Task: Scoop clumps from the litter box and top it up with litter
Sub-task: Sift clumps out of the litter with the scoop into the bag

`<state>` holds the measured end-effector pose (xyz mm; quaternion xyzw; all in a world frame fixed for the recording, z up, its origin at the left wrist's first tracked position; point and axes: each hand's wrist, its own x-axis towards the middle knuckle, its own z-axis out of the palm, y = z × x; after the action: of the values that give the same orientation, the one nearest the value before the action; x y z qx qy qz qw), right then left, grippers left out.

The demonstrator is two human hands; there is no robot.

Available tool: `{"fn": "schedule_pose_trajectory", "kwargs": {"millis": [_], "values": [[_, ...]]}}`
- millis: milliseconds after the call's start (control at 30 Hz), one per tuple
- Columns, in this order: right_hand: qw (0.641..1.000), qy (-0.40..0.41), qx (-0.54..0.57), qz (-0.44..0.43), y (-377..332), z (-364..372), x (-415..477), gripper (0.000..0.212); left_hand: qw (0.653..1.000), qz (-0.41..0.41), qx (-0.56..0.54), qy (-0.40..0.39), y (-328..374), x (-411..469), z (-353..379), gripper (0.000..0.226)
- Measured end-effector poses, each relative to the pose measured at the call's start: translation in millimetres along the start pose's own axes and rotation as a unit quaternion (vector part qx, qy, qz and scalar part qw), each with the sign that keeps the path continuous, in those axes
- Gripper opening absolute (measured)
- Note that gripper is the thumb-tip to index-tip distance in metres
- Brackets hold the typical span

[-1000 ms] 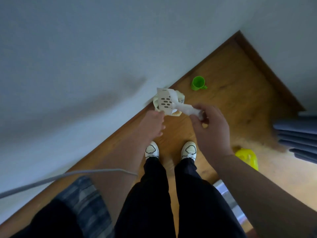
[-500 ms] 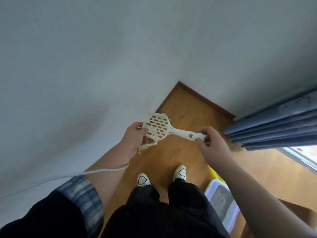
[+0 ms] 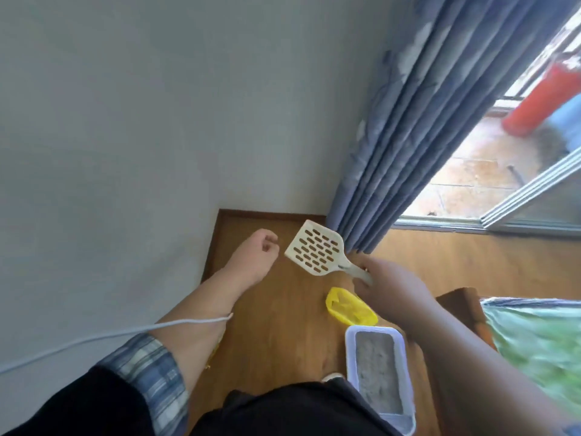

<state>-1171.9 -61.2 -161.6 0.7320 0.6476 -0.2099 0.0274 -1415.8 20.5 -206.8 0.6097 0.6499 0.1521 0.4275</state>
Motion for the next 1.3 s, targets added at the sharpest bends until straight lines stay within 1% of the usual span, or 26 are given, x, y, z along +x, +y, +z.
{"fn": "schedule_pose_trajectory", "kwargs": {"millis": [100, 167, 200, 300, 433, 533, 633, 733, 833, 933, 1033, 1133, 1233, 1300], "values": [[0.996, 0.042, 0.014, 0.078, 72, -16, -20, 0.014, 0.987, 0.1, 0.111, -0.056, 51, 8, 43, 0.036], [0.99, 0.071, 0.021, 0.122, 113, -21, -32, 0.022, 0.966, 0.167, 0.175, -0.087, 83, 13, 74, 0.046], [0.986, 0.081, 0.033, 0.141, 131, -24, -40, 0.024, 0.956, 0.187, 0.199, -0.104, 99, 14, 88, 0.05], [0.971, 0.115, 0.079, 0.192, 175, -26, -69, 0.022, 0.926, 0.233, 0.258, -0.148, 143, 18, 130, 0.055], [0.939, 0.181, 0.13, 0.264, 218, -18, -108, 0.022, 0.879, 0.307, 0.316, -0.181, 197, 25, 184, 0.053], [0.913, 0.186, 0.162, 0.325, 242, -4, -132, 0.024, 0.854, 0.329, 0.331, -0.229, 232, 24, 225, 0.051], [0.887, 0.182, 0.174, 0.387, 255, 9, -152, 0.022, 0.814, 0.366, 0.359, -0.273, 254, 25, 267, 0.055], [0.858, 0.177, 0.186, 0.445, 255, 24, -171, 0.021, 0.771, 0.398, 0.388, -0.312, 259, 30, 306, 0.057], [0.813, 0.181, 0.202, 0.515, 242, 45, -184, 0.021, 0.725, 0.421, 0.416, -0.352, 253, 42, 337, 0.057], [0.769, 0.16, 0.232, 0.574, 219, 69, -182, 0.019, 0.677, 0.433, 0.442, -0.398, 240, 60, 362, 0.057], [0.735, 0.128, 0.251, 0.617, 199, 97, -169, 0.018, 0.638, 0.439, 0.461, -0.432, 223, 80, 381, 0.056], [0.72, 0.095, 0.273, 0.631, 187, 122, -150, 0.016, 0.61, 0.441, 0.48, -0.45, 203, 100, 398, 0.056], [0.715, 0.055, 0.305, 0.627, 192, 161, -126, 0.017, 0.582, 0.462, 0.503, -0.442, 171, 119, 421, 0.055], [0.711, 0.038, 0.33, 0.621, 203, 200, -107, 0.017, 0.566, 0.474, 0.516, -0.434, 136, 135, 445, 0.054]]}}
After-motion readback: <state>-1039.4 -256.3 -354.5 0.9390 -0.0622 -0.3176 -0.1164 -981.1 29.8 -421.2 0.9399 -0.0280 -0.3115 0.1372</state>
